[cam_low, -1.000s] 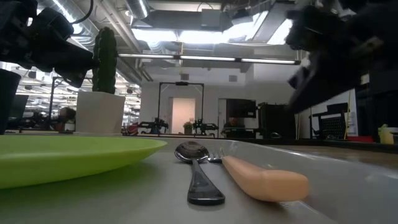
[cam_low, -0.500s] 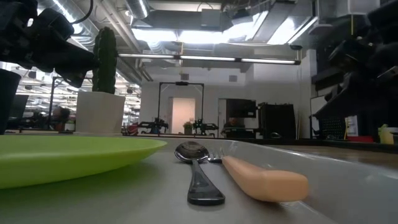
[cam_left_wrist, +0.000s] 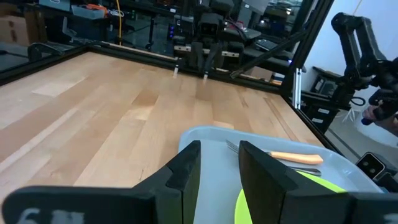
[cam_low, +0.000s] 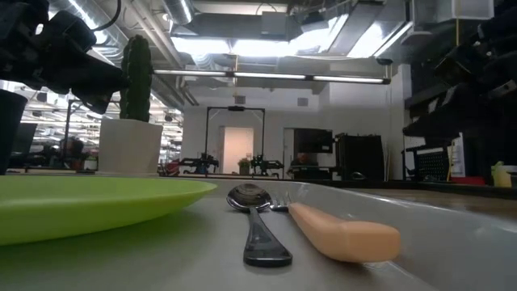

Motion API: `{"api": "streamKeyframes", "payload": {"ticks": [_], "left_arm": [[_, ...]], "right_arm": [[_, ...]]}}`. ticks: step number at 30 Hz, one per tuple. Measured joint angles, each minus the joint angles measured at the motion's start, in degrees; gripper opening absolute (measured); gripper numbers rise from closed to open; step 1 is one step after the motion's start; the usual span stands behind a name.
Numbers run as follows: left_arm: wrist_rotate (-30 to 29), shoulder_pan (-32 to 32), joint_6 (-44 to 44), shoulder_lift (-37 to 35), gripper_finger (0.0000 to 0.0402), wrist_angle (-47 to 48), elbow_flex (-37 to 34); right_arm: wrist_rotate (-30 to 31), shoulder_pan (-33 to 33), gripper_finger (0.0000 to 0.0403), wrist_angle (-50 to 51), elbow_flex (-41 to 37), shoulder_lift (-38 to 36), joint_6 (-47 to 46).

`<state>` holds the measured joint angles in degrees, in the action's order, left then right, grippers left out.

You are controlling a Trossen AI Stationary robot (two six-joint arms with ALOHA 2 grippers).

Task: Pick and place plate/cup/fork/spoon on tray
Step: Return to Home Position

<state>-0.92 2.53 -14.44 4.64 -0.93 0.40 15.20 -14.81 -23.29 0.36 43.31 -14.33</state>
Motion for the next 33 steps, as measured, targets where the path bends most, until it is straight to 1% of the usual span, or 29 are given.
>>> {"api": "streamKeyframes", "payload": {"ticks": [4, 8, 10, 12, 18, 22, 33], "left_arm": [[0.0, 0.0, 0.0, 0.0, 0.0102, 0.0, 0.0], [0.0, 0.0, 0.0, 0.0, 0.0102, 0.0, 0.0], [0.0, 0.0, 0.0, 0.0, 0.0102, 0.0, 0.0], [0.0, 0.0, 0.0, 0.0, 0.0102, 0.0, 0.0], [0.0, 0.0, 0.0, 0.0, 0.0102, 0.0, 0.0], [0.0, 0.0, 0.0, 0.0, 0.0102, 0.0, 0.0], [-0.1, 0.0, 0.0, 0.0, 0.0102, 0.0, 0.0]], "right_arm": [[-4.5, 2.9, 0.0048, 2.3, 0.0, -4.0, 4.2], [-8.3, 5.6, 0.0048, 10.5, 0.0, -8.9, 4.2], [-10.7, 6.3, 0.0048, 14.4, 0.0, -11.7, 4.2], [-11.9, 6.4, 0.0048, 16.9, 0.0, -14.4, 4.1], [-12.3, 6.4, 0.0048, 21.1, 0.0, -22.2, 2.7], [-12.4, 6.4, 0.0048, 21.5, 0.0, -26.5, 4.4], [-12.4, 6.4, 0.0048, 21.4, 0.0, -34.4, 4.2]]}}
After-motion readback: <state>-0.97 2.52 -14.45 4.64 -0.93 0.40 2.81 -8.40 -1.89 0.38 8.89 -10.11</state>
